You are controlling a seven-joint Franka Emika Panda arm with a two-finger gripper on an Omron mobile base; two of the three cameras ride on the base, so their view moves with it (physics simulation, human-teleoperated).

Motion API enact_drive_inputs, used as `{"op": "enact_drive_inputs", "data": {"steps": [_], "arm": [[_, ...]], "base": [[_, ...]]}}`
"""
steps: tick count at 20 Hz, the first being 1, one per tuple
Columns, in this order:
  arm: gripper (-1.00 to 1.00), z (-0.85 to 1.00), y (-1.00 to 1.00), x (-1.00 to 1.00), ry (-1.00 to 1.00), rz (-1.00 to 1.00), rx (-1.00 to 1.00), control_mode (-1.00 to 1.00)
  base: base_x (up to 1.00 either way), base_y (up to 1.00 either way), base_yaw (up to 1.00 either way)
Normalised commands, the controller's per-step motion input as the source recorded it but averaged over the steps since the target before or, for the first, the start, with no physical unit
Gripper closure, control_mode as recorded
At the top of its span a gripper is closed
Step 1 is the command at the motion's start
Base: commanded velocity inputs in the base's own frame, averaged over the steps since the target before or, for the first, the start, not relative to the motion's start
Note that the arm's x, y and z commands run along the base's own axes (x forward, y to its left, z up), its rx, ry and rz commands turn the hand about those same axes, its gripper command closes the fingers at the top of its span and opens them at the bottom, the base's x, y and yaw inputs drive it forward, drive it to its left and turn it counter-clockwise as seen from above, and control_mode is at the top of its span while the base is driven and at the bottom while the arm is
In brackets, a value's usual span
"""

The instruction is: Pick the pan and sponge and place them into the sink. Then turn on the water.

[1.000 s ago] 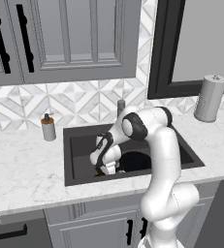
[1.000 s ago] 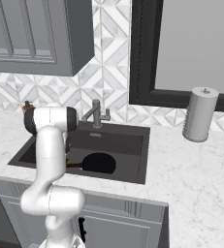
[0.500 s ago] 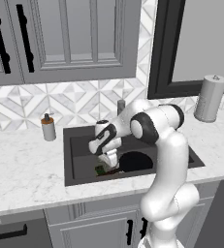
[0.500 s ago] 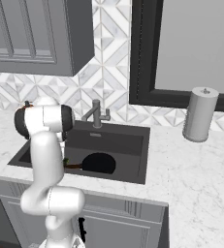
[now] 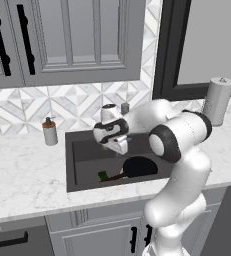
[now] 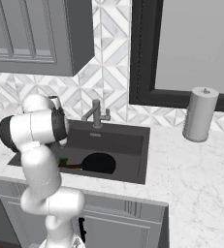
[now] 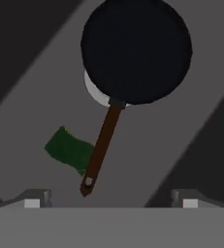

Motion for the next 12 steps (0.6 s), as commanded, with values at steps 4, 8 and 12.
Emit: {"op": "enact_drive_inputs", "data": {"steps": [4, 8, 12], "arm": [[-1.0, 0.93, -0.48, -0.71, -0.14, 0.27, 0.0, -1.0], [-1.0, 0.79, -0.58, -0.77, -0.17, 0.28, 0.0, -1.0], [-1.0, 0.66, -0.67, -0.63, -0.11, 0.24, 0.01, -1.0]], "base": [[0.0, 0.0, 0.0], [0.0, 0.0, 0.0], [0.0, 0.0, 0.0]]}}
